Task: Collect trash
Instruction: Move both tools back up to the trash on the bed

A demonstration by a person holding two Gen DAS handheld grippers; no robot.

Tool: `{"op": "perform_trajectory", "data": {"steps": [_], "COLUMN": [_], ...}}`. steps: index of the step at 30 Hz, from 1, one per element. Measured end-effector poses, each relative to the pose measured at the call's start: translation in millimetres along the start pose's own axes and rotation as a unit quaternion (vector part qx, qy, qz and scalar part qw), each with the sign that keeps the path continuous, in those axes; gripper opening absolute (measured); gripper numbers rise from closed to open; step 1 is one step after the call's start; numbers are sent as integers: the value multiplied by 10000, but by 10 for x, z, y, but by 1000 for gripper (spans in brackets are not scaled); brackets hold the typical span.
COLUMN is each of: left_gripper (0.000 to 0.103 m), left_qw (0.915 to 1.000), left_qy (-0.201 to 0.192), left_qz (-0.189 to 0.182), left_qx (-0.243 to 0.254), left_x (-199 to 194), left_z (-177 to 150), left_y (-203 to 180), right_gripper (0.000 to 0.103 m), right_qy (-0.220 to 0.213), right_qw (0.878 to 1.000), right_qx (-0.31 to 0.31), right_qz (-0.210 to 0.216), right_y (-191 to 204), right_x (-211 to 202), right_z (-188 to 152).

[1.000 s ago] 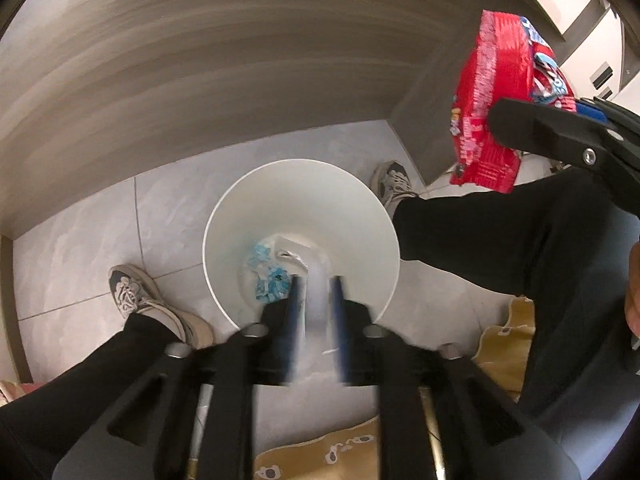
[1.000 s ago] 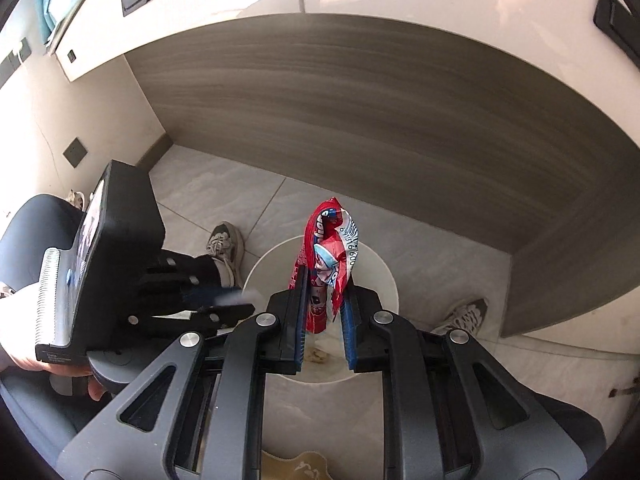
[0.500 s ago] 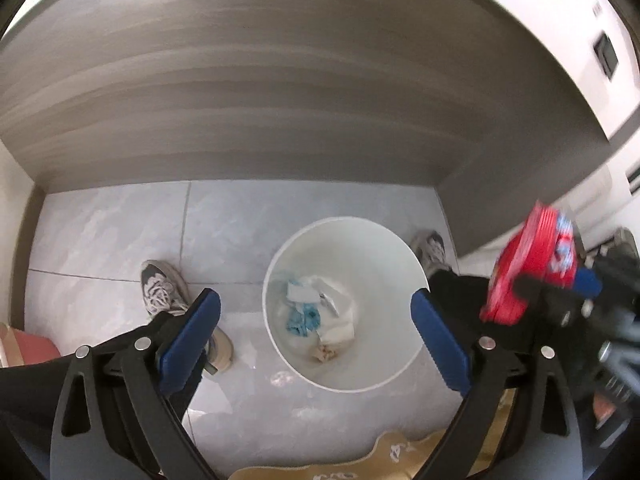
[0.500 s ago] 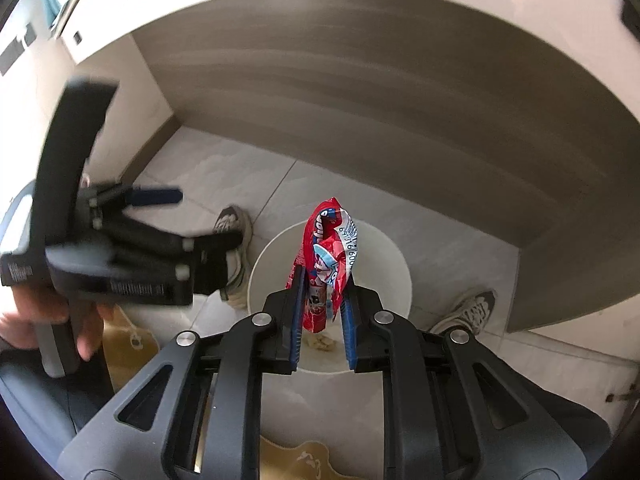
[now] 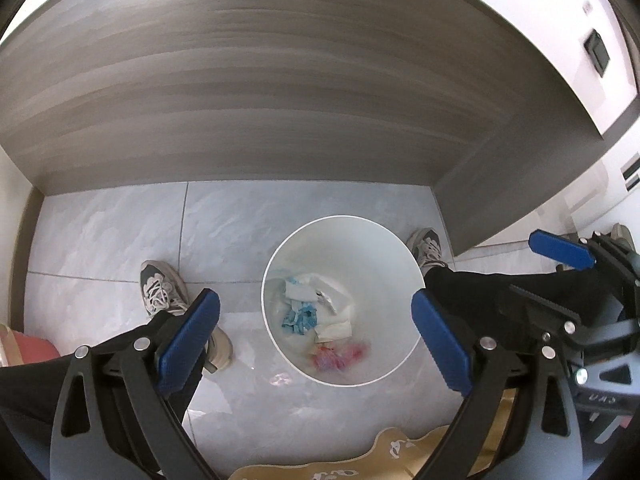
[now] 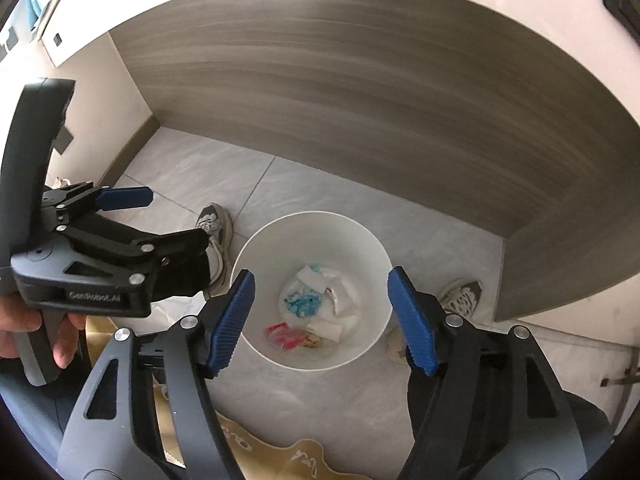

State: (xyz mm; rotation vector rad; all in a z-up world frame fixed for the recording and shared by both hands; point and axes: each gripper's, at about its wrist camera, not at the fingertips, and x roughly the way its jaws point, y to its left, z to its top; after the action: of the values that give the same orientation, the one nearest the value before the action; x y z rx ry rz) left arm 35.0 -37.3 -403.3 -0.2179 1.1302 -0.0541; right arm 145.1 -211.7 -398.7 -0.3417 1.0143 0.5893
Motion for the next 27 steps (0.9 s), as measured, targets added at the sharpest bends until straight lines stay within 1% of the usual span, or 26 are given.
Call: {"op": "perform_trajectory", "data": {"steps": [6,9,10,11,13,15,17,19,21,23,25,27], "left_gripper": [95,95,95,95,95,95,95,96,96,97,97,97], "left_qw": [10000,9999,9998,9997,9990,9967,9931,9885,9826,9750,9684,9628], "left_qy": [-52,-127,-176,-230,-428,-724,-1032,-1316,-1637,-1982,-2257,-2453], "left_qz": [25,30,20,0,-109,-329,-474,-529,-532,-574,-487,-317], "left_qx": [11,-15,-21,-17,43,133,298,520,697,823,945,1092], "left_x": [-50,-108,-146,-186,-352,-616,-913,-1205,-1517,-1832,-2105,-2330], "left_z": [-12,-15,-11,-10,14,71,146,244,380,535,703,876], "left_y": [-10,15,15,0,-30,-53,-81,-119,-168,-228,-308,-403], "right_gripper": [69,73,77,84,93,98,98,98,98,98,98,98], "right_qy": [-76,-177,-251,-375,-699,-1002,-1223,-1448,-1794,-2201,-2502,-2669], "right_qw": [9999,9995,9993,9989,9971,9947,9921,9889,9831,9748,9679,9636], "right_qx": [121,214,238,245,230,229,267,288,293,252,189,134], "right_qz": [-94,-125,-130,-156,-197,-89,92,152,214,253,150,-49], "right_y": [-37,-51,-53,-46,-42,-47,-71,-96,-112,-131,-132,-154], "right_x": [-47,-97,-141,-211,-381,-618,-861,-1126,-1447,-1787,-2088,-2320], "right_z": [-11,-13,-15,-15,-26,-17,25,119,240,410,600,794]}}
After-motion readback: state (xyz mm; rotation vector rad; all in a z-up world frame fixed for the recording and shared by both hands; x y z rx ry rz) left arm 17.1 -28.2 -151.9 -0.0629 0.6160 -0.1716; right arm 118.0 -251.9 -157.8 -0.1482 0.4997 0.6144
